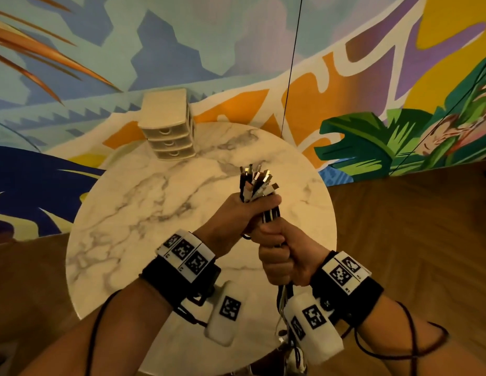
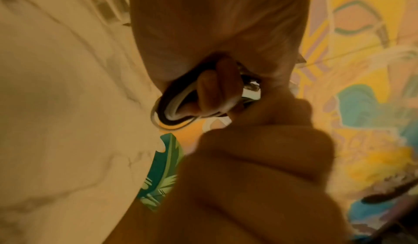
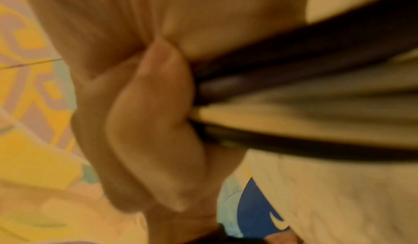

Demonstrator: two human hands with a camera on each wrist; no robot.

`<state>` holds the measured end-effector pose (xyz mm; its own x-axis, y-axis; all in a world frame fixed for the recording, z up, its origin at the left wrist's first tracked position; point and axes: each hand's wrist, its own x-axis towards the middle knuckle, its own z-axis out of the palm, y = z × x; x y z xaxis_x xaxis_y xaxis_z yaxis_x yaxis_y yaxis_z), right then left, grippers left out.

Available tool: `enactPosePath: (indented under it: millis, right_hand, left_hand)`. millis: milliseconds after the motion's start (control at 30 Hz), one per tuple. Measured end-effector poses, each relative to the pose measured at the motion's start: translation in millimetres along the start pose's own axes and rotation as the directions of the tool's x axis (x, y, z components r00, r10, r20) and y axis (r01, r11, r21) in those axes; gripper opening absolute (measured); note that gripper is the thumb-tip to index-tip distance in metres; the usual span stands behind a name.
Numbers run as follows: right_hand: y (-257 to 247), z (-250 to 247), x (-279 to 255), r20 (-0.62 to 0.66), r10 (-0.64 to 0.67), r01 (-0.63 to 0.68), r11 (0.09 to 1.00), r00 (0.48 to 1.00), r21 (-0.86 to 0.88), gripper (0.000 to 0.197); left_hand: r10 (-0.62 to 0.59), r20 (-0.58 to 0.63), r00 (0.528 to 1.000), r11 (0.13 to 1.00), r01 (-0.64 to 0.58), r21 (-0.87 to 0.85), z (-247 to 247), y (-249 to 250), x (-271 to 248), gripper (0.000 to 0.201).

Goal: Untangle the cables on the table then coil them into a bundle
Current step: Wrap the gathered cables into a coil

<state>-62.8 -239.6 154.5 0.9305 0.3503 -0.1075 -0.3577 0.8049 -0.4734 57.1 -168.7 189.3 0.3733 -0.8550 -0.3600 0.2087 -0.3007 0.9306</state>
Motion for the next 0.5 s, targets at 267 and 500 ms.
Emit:
enactPosePath:
  millis: [267, 500]
  right_hand:
    - [0, 13, -3, -0.663, -0.469, -0.284, 0.647, 0.584, -0.708, 0.015]
    - [5, 6, -2, -0.552, -0.724, -0.679, 0.158, 0.413, -0.716, 0.025]
  left_hand:
    - [0.146, -0.43, 0.891, 0.989, -0.126, 0.074, 12, -9, 16, 0.022]
    - [0.168, -0.542, 0.824, 0.983, -0.181, 0.03, 37, -17, 19, 0.012]
